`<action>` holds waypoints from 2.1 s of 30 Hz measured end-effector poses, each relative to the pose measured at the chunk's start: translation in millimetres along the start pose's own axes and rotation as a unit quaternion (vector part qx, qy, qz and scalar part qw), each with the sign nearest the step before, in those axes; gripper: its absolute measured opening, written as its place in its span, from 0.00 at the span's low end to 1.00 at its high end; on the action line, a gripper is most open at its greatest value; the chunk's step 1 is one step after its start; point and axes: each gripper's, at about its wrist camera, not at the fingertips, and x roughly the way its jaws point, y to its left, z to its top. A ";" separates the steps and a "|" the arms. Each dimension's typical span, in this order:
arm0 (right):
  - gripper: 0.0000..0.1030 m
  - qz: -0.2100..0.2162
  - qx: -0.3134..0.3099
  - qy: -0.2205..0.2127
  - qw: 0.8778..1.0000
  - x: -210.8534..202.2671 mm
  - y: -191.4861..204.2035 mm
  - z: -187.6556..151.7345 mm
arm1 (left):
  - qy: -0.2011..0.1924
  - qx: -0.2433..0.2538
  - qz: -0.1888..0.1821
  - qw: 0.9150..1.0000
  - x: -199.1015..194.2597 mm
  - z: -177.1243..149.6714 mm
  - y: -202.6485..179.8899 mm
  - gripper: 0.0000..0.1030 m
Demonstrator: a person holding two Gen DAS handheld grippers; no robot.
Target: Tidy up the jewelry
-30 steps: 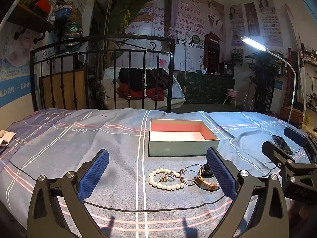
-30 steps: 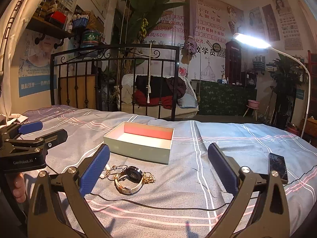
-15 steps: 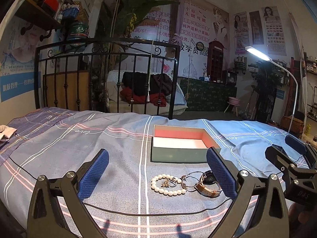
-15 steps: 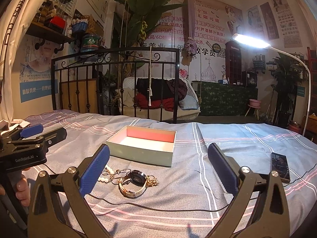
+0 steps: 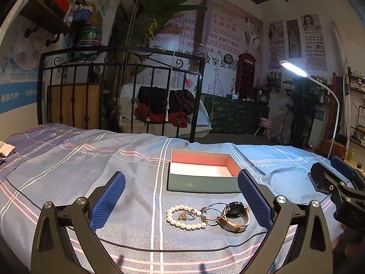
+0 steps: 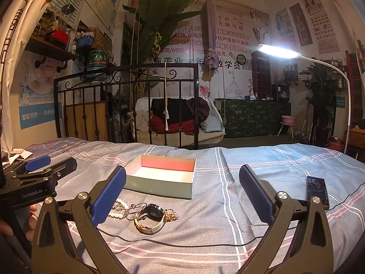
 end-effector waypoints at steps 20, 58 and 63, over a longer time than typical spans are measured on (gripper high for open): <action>0.95 0.005 -0.002 0.005 1.000 -8.2 3.2 -3.4 | 0.014 -0.004 -0.004 1.000 0.4 -3.4 0.9 0.94; 0.95 0.068 0.010 0.200 0.977 99.2 -15.2 -25.4 | 0.244 0.030 0.022 0.969 87.5 -14.8 19.6 0.92; 0.94 0.077 0.009 0.228 0.971 122.1 -18.2 -35.1 | 0.321 0.007 0.024 0.947 124.1 -27.8 34.0 0.70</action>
